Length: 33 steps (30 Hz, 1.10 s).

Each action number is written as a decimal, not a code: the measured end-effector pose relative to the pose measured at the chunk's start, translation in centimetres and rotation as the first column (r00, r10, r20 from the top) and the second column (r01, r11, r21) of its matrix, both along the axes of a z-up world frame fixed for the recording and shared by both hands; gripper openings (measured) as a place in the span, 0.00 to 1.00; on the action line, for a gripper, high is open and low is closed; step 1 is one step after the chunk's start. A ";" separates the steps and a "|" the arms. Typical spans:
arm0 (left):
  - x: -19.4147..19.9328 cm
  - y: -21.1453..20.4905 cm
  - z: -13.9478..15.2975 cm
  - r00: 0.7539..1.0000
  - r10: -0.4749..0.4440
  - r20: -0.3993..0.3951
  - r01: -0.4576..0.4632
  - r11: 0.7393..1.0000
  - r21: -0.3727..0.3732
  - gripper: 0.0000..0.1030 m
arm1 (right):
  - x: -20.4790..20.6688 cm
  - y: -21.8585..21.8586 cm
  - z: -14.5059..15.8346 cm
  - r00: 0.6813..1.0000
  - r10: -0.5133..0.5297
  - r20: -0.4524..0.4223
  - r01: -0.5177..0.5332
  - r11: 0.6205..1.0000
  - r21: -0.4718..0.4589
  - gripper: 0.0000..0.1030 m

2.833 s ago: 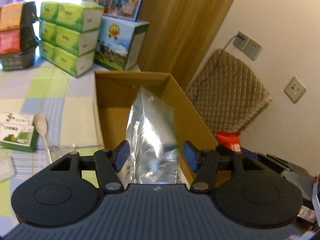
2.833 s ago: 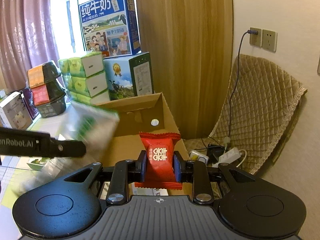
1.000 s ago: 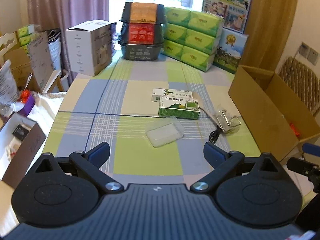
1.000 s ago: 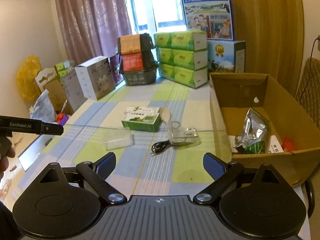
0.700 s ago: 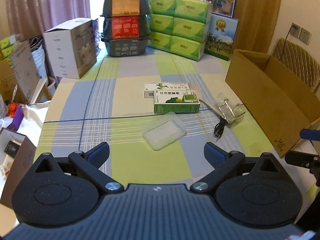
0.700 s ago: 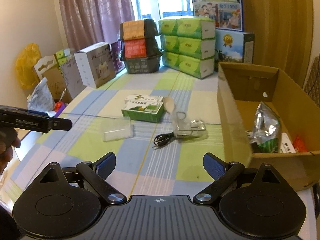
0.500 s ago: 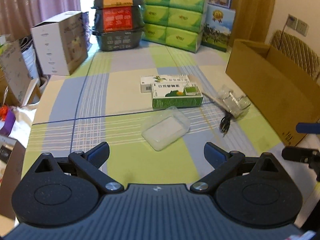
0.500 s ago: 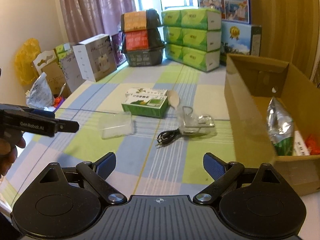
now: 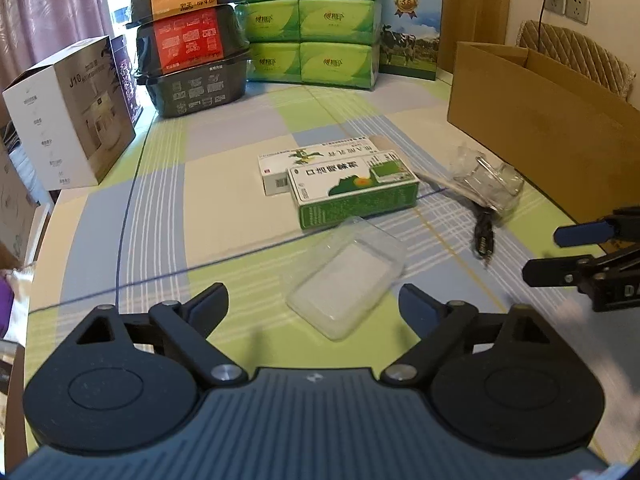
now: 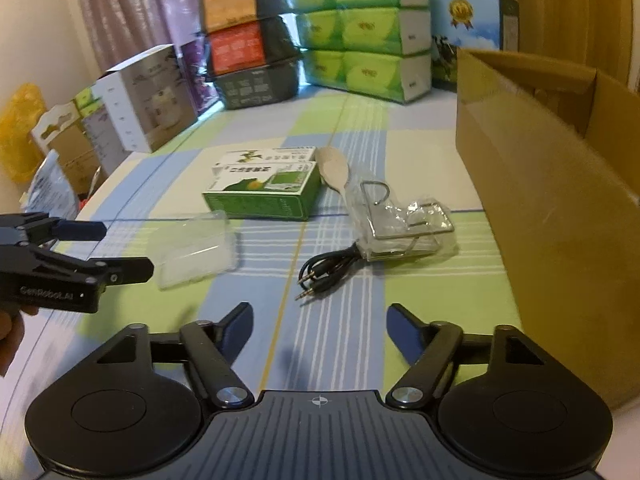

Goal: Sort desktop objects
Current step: 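Grasp clear plastic tray with left tool while right tool grasps black cable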

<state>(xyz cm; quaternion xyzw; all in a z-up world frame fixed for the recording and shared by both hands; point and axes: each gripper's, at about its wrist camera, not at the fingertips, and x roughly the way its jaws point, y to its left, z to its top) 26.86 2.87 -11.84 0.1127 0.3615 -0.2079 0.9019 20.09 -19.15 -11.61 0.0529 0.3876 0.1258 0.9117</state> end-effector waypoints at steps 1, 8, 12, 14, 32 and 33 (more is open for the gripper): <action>0.4 0.0 -0.1 1.000 -0.004 0.001 0.004 1.000 -0.005 0.87 | 0.4 0.0 -0.3 1.000 -0.008 -0.003 0.008 1.000 0.007 0.64; 1.7 -0.4 -1.1 1.000 -0.010 0.006 0.010 1.000 -0.001 0.81 | 3.1 0.9 -2.2 0.998 -0.058 -0.006 0.058 0.997 0.042 0.58; 2.3 -0.8 -1.7 1.000 -0.029 0.005 0.029 1.000 0.000 0.81 | 4.2 1.5 -2.4 0.997 -0.078 0.024 0.078 0.997 0.010 0.56; 2.6 -0.9 -2.0 0.999 -0.039 0.002 0.039 0.999 -0.001 0.80 | 4.6 1.7 -2.6 0.996 -0.079 0.034 0.080 0.997 -0.018 0.51; 0.0 -4.7 -2.8 0.993 -0.038 -0.115 0.043 0.998 0.046 0.50 | 0.1 0.4 -1.9 1.000 0.002 -0.003 -0.003 0.992 -0.125 0.22; -0.6 -5.0 -2.8 0.991 -0.036 -0.128 0.042 0.998 0.044 0.50 | -0.9 0.3 -1.8 1.000 0.019 -0.007 -0.020 0.991 -0.134 0.22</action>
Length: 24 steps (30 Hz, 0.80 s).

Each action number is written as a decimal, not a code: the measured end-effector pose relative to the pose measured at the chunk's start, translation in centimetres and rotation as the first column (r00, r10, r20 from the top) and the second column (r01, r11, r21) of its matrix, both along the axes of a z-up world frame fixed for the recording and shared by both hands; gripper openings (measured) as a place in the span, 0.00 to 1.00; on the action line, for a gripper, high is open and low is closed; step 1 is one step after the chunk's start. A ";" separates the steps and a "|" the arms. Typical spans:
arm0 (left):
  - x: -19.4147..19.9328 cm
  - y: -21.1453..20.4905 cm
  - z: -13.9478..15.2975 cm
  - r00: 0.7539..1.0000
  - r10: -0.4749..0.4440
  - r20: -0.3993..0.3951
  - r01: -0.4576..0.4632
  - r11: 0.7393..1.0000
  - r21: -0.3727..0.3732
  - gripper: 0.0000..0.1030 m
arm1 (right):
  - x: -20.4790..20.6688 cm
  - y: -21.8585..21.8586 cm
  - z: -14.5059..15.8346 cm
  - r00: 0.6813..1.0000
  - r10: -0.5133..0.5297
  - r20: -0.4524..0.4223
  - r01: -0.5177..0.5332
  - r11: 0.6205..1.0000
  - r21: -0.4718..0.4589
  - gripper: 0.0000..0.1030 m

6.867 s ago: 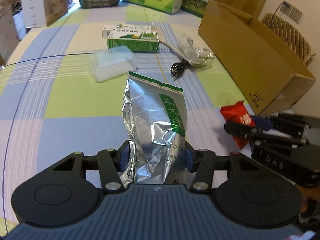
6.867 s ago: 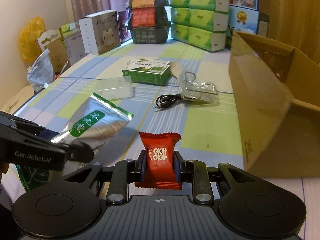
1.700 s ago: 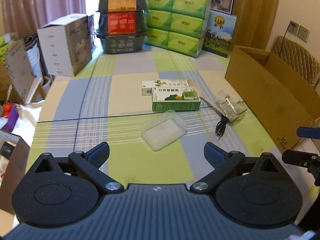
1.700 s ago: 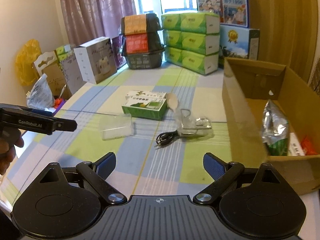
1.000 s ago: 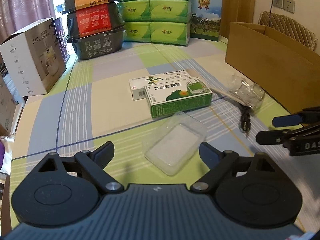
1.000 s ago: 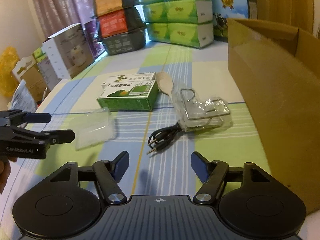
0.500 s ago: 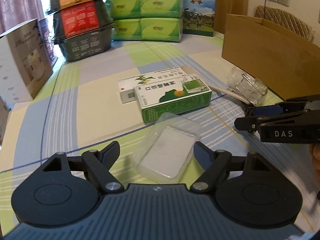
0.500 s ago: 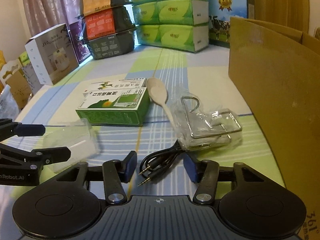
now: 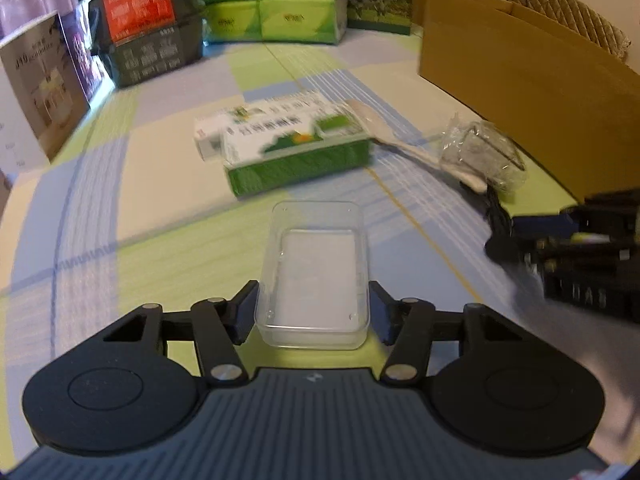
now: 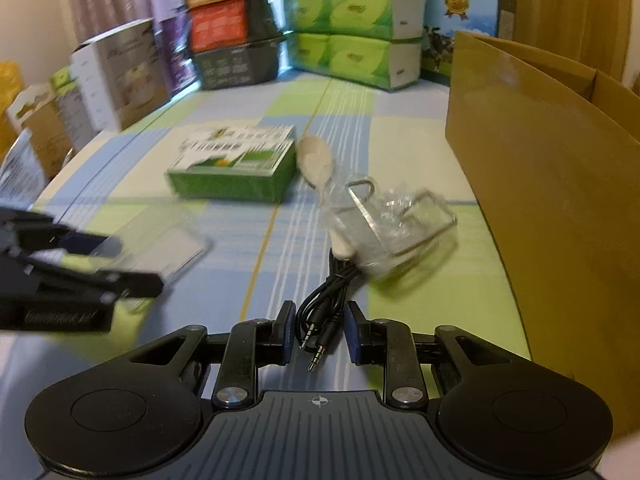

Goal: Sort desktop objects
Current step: 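Grasp clear plastic tray with left tool while right tool grasps black cable, then carry tray with left tool while right tool carries cable toward cardboard box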

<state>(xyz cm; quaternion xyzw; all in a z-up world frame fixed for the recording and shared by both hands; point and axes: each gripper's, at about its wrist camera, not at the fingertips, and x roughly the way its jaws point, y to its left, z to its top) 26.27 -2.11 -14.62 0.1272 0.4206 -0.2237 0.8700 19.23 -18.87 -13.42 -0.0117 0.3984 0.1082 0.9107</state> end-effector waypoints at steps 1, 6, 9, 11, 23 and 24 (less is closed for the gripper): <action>-0.7 -0.4 0.1 1.000 0.004 -0.008 -0.004 1.000 0.003 0.50 | -1.1 -0.2 0.1 1.000 0.015 -0.005 -0.015 1.000 -0.011 0.22; -5.3 -1.6 0.5 0.999 0.024 -0.036 -0.024 1.000 -0.008 0.50 | -5.7 -1.4 0.5 0.998 0.052 -0.019 -0.053 0.997 -0.055 0.22; -8.4 -1.8 0.4 0.998 0.050 -0.038 -0.051 0.998 -0.036 0.50 | -8.2 -2.3 0.5 0.998 0.057 -0.023 -0.059 0.995 -0.082 0.22; -10.1 -1.7 0.2 0.997 0.077 -0.031 -0.079 0.996 -0.047 0.50 | -9.4 -2.8 0.5 0.999 0.047 -0.023 -0.049 0.995 -0.086 0.23; -11.3 -1.9 0.2 0.992 0.121 0.036 -0.118 0.990 -0.077 0.59 | -8.1 -3.2 0.5 0.999 -0.046 -0.009 0.046 0.998 -0.031 0.43; -11.2 -1.9 0.1 0.992 0.124 0.034 -0.121 0.990 -0.079 0.59 | -8.0 -3.0 0.4 0.999 -0.042 0.001 0.042 0.998 -0.044 0.43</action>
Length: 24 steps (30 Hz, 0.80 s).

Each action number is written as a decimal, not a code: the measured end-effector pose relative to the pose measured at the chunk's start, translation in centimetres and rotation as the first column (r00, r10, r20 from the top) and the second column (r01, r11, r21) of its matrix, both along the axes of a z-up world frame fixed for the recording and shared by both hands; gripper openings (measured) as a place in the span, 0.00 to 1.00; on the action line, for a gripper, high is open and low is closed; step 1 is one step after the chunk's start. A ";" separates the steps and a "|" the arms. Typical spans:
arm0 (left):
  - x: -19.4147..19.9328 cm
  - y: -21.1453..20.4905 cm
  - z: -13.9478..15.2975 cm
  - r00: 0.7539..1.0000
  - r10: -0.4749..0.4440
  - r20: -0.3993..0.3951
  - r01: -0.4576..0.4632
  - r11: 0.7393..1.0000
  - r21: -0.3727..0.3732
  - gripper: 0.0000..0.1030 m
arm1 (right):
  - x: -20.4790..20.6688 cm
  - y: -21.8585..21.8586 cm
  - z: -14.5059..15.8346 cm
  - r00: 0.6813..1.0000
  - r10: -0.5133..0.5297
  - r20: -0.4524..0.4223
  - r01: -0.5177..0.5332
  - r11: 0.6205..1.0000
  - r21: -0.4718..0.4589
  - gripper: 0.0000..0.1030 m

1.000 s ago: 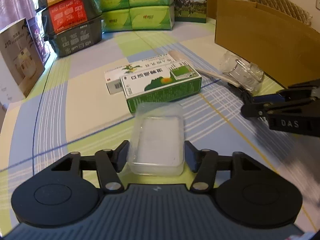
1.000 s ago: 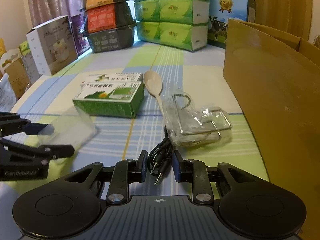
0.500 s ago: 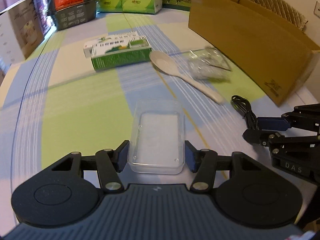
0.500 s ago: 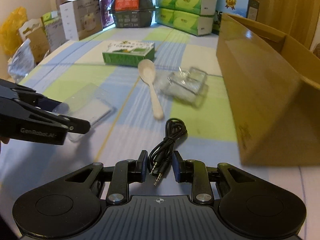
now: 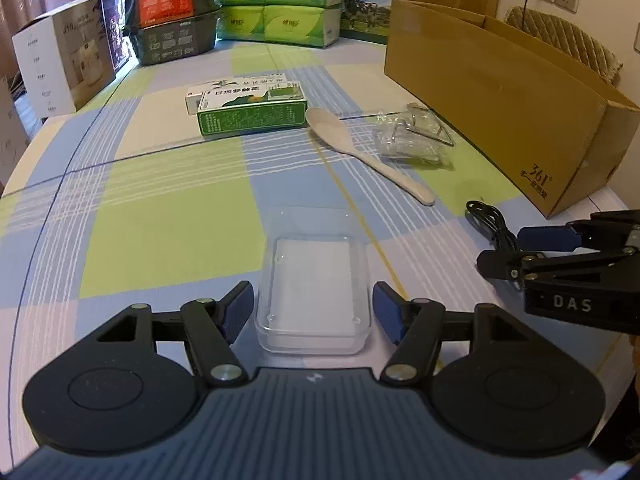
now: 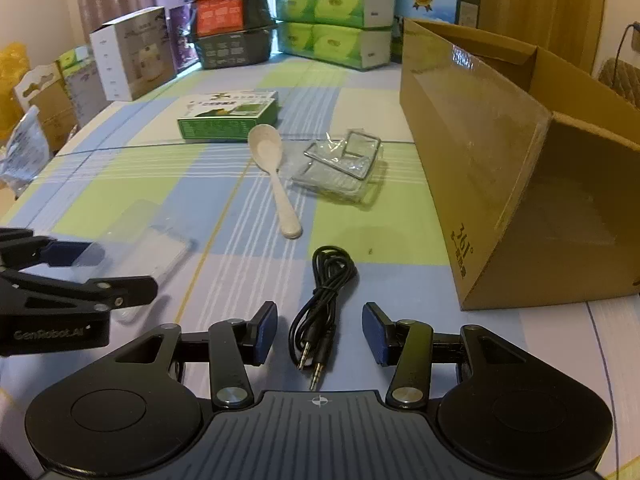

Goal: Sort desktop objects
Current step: 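Carry tray with left tool while right tool carries cable toward cardboard box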

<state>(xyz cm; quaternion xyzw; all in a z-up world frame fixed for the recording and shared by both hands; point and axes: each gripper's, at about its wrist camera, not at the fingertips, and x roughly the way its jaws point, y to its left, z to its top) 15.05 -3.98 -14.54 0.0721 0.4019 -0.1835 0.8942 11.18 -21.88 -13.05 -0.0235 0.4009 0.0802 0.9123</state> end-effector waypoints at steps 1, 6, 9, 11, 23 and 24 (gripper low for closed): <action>0.1 0.1 -0.1 1.000 0.001 0.001 -0.001 1.000 0.003 0.59 | 0.0 0.1 -0.1 1.000 0.008 0.007 -0.008 1.000 -0.011 0.43; 0.5 0.0 -0.3 1.000 0.002 0.005 -0.002 1.000 -0.002 0.59 | -0.5 0.3 -0.1 0.999 0.041 0.020 -0.040 0.999 -0.027 0.18; 0.5 -0.3 -0.4 1.000 -0.007 0.005 0.007 1.000 0.000 0.59 | -1.0 0.1 0.0 0.999 0.050 0.012 -0.049 0.999 -0.021 0.12; 0.5 -0.6 -0.6 1.000 -0.010 0.007 0.009 1.000 0.013 0.59 | -1.4 0.2 0.0 0.998 0.059 0.012 -0.059 0.998 -0.029 0.11; 0.5 -0.9 -0.7 1.000 -0.008 0.027 0.008 1.000 0.019 0.58 | -2.0 0.5 -0.4 0.994 0.099 0.049 -0.095 0.992 -0.079 0.12; 0.5 -0.9 -0.8 1.000 -0.008 0.028 0.008 1.000 0.018 0.58 | -2.1 0.5 -0.5 0.994 0.101 0.052 -0.097 0.992 -0.080 0.12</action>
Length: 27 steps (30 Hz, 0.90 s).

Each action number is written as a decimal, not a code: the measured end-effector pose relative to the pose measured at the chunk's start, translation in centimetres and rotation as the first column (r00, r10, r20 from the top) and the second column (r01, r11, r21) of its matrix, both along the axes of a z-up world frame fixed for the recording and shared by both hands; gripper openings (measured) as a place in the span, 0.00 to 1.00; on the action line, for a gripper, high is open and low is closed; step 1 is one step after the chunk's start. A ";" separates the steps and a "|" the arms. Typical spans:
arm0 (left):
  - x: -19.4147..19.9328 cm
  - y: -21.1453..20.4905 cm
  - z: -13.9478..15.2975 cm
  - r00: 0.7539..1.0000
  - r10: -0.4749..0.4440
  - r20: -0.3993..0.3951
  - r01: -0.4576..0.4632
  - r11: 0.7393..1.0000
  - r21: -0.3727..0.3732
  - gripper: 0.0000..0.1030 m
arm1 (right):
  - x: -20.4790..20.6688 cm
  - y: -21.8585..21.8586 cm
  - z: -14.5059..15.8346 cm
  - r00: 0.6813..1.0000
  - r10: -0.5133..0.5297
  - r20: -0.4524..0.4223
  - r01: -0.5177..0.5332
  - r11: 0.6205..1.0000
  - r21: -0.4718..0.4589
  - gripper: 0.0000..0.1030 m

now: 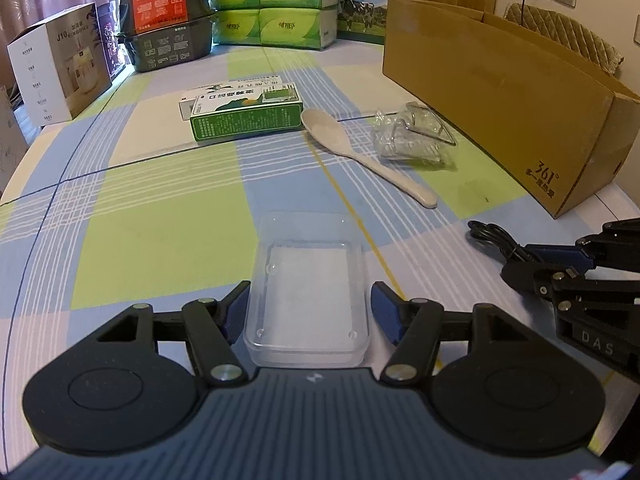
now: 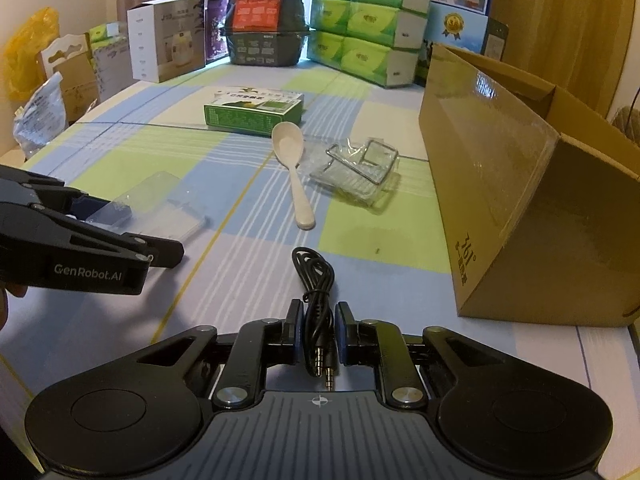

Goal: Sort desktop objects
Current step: 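Carry tray with left tool while right tool carries cable toward cardboard box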

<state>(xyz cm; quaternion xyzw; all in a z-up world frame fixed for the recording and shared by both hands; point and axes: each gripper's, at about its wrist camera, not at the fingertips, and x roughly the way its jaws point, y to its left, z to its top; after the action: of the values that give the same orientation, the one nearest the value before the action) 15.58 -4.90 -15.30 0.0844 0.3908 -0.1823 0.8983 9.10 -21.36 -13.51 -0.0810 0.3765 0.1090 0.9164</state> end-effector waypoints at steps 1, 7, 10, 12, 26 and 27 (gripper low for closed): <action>0.0 -0.1 0.0 1.000 0.000 0.001 0.000 1.000 0.000 0.58 | 0.0 0.0 0.0 1.000 0.000 0.000 0.000 1.000 0.002 0.12; 0.1 -0.3 0.0 1.000 -0.001 0.004 0.001 1.000 -0.003 0.51 | 0.1 -0.3 0.1 1.000 -0.016 -0.010 0.016 1.000 0.025 0.11; -0.1 -0.6 0.0 1.000 -0.018 0.002 0.018 1.000 0.003 0.50 | 0.1 -0.5 0.3 0.999 -0.024 -0.026 0.025 0.999 0.042 0.10; -0.5 -0.7 0.2 1.000 -0.023 0.004 0.023 1.000 0.015 0.50 | 0.0 -0.7 0.5 0.999 -0.029 -0.033 0.030 0.998 0.050 0.10; -4.4 -1.3 4.2 0.997 0.071 -0.020 -0.072 0.994 -0.078 0.50 | -2.5 -3.2 5.3 0.996 -0.082 0.018 0.080 0.990 0.117 0.10; -4.7 -1.4 4.6 0.997 0.080 -0.021 -0.082 0.993 -0.086 0.50 | -2.7 -3.4 5.8 0.996 -0.085 0.024 0.082 0.989 0.122 0.10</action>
<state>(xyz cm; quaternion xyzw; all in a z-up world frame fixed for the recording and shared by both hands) 10.88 -6.34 -10.67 0.0276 0.3933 -0.1633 0.9044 6.37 -24.81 -7.76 -0.0112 0.3591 0.0919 0.9287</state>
